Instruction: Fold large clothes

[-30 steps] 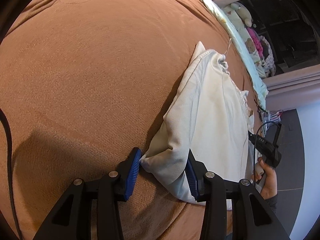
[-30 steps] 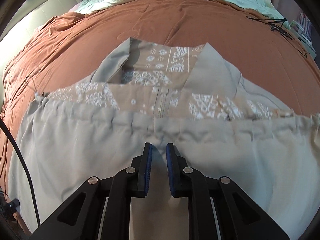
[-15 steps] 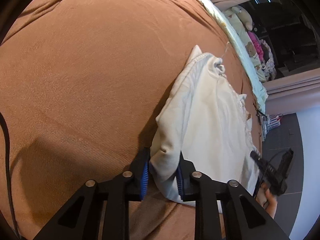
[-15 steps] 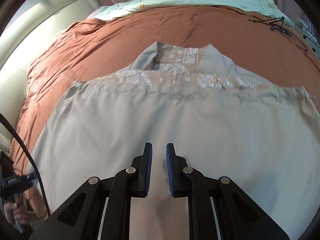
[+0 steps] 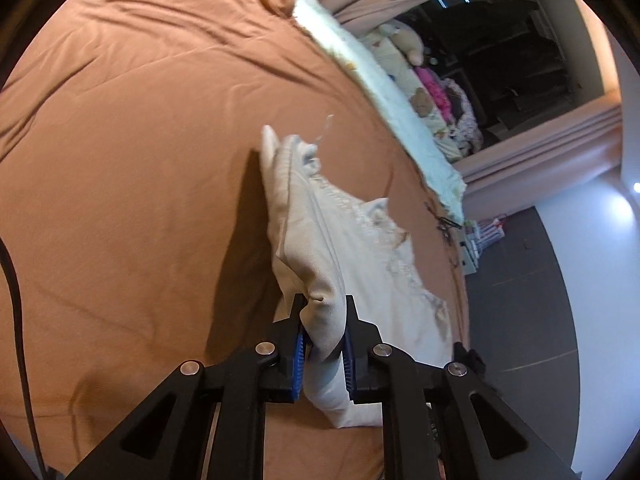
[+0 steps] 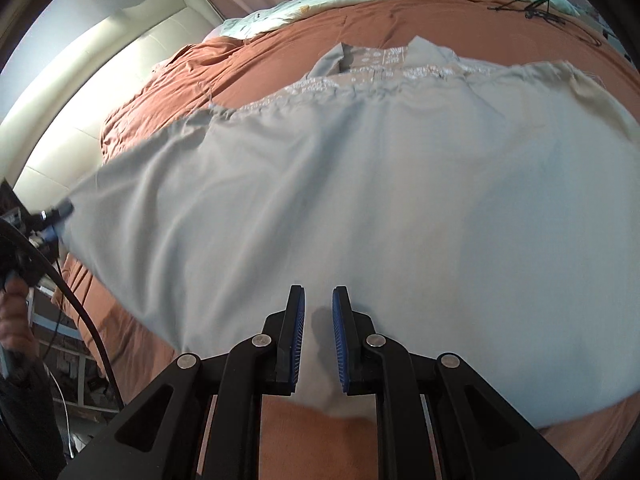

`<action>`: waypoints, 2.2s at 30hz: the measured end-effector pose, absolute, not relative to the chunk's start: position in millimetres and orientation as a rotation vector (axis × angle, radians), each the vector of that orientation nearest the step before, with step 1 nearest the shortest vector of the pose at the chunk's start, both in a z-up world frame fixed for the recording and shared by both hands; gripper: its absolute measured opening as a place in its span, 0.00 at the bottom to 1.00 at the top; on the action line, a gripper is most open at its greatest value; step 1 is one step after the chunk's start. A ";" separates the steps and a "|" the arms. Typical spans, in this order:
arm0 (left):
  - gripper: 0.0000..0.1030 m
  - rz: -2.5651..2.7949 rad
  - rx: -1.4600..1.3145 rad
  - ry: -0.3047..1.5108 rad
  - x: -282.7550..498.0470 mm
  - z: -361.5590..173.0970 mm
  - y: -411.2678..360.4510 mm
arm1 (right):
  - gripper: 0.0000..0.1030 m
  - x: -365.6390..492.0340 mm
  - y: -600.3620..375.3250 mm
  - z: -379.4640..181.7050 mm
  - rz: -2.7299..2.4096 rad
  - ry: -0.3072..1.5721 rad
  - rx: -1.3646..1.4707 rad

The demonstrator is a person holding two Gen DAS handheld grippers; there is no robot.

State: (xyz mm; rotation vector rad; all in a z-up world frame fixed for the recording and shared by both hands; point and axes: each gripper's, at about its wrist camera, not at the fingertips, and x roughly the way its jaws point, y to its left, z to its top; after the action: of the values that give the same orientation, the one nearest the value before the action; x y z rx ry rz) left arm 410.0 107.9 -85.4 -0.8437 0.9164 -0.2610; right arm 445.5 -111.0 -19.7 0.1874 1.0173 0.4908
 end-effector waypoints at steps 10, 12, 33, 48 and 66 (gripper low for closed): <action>0.14 -0.416 -0.772 0.830 432.9 -11.2 49.7 | 0.11 427.2 -122.1 -48.4 0.480 1.011 0.250; 0.14 -0.449 -0.747 0.818 435.7 1.0 35.4 | 0.11 427.7 -123.5 -47.2 0.494 1.017 0.248; 0.14 -0.772 -0.494 0.833 480.8 68.5 -164.7 | 0.59 346.0 -301.0 -9.6 0.373 0.805 0.471; 0.14 -0.961 -0.386 1.070 515.2 -13.8 -348.8 | 0.59 268.0 -405.6 -36.8 0.142 0.810 0.612; 0.85 -1.036 -0.286 1.202 474.4 -40.7 -352.6 | 0.71 248.3 -437.3 -37.8 0.181 0.745 0.727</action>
State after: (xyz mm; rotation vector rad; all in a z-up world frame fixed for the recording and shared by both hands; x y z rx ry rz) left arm 474.4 -352.6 -40.7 -0.2861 1.2015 -1.0360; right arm 248.3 -437.3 -37.8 0.7268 0.7446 0.1808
